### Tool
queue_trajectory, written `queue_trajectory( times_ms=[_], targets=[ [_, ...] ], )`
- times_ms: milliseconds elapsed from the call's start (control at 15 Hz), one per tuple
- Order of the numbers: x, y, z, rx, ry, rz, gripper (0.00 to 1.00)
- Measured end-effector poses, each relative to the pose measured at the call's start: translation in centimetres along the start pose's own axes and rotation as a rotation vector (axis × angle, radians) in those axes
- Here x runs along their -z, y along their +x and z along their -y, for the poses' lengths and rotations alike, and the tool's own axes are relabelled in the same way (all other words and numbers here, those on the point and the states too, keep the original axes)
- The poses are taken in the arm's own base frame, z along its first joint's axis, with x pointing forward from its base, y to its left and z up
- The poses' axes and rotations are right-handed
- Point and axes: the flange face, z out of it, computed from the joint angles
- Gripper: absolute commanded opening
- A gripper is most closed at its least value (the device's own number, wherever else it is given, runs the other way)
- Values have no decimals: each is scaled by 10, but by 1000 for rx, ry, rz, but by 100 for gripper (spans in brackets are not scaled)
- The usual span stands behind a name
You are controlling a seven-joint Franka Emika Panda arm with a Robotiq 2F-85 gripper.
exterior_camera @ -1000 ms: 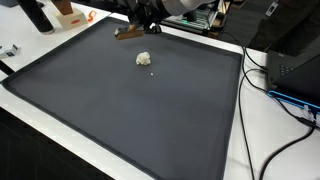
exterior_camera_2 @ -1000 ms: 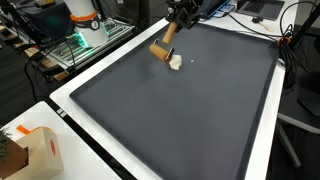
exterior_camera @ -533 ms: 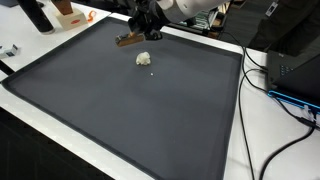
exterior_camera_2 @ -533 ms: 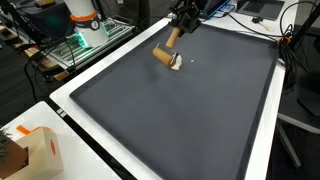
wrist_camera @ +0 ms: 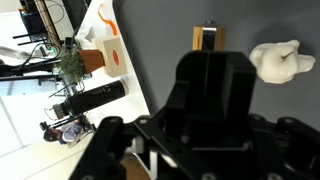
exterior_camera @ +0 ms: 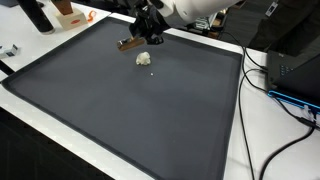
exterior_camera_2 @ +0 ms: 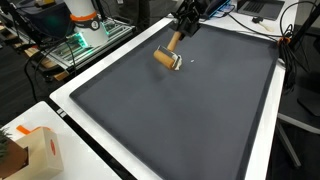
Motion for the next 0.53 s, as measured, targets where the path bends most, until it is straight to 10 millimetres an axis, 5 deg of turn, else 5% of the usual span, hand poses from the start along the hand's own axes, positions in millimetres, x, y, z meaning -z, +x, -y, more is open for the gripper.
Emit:
queue_trajectory(
  times_ms=[533],
  targets=[
    [-4,3,7,80,28,-10,23]
  ],
)
